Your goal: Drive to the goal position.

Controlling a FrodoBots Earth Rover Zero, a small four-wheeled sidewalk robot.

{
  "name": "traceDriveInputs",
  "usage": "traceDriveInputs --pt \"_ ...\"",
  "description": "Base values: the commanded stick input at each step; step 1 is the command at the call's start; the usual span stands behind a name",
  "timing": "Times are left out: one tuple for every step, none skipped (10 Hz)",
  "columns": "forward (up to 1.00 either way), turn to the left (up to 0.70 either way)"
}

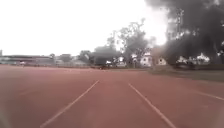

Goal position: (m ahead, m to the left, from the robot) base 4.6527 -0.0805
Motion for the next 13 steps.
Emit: traceDriveInputs --pt "0.70 0.00" --pt "0.70 0.00" --pt "0.70 0.00" --pt "0.70 0.00" --pt "0.70 0.00" --pt "0.70 0.00" --pt "0.70 0.00" --pt "0.70 0.00" --pt "0.70 0.00" --pt "0.70 0.00" --pt "0.70 -0.05" --pt "0.70 -0.15" --pt "0.70 -0.24"
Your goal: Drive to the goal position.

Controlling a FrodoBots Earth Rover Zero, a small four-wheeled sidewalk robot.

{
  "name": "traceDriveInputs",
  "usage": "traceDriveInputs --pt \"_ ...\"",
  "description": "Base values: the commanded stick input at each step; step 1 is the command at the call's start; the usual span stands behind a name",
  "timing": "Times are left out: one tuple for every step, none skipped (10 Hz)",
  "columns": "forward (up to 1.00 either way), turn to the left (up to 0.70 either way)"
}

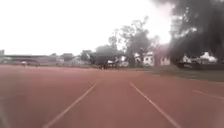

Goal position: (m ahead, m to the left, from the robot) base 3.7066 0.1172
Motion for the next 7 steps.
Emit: traceDriveInputs --pt "0.70 -0.34" --pt "0.70 -0.29" --pt "0.70 -0.23" --pt "0.70 -0.16" --pt "0.70 -0.09" --pt "0.70 -0.03" --pt "0.70 0.00"
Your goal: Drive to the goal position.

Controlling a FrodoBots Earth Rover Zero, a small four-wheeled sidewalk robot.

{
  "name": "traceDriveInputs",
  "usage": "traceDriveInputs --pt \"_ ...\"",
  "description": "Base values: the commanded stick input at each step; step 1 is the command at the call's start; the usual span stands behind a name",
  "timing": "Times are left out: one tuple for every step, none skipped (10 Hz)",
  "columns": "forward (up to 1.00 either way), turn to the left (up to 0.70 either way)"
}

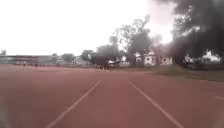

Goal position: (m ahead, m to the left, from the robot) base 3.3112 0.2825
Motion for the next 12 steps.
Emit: traceDriveInputs --pt "0.70 0.00" --pt "0.70 0.00" --pt "0.70 0.00" --pt "0.70 0.00" --pt "0.70 0.00" --pt "0.70 0.00" --pt "0.70 0.00" --pt "0.70 0.00" --pt "0.70 0.00" --pt "0.70 0.00" --pt "0.70 0.00" --pt "0.70 0.00"
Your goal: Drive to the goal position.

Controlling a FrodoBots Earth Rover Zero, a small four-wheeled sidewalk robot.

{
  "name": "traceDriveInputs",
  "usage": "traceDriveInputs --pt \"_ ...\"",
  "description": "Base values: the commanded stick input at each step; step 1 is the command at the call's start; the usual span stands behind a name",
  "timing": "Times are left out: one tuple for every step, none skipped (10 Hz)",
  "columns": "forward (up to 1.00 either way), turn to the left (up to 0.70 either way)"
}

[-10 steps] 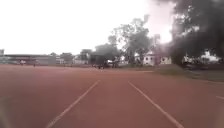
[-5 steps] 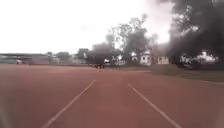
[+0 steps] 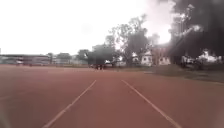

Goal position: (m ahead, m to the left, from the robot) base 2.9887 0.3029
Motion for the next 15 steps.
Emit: traceDriveInputs --pt "0.70 0.00" --pt "0.70 0.00" --pt "0.70 0.00" --pt "0.70 0.00" --pt "0.70 0.00" --pt "0.70 0.00" --pt "0.70 0.00" --pt "0.70 0.00" --pt "0.70 0.00" --pt "0.70 0.00" --pt "0.70 -0.06" --pt "0.70 -0.19" --pt "0.70 -0.32" --pt "0.70 -0.24" --pt "0.70 -0.09"
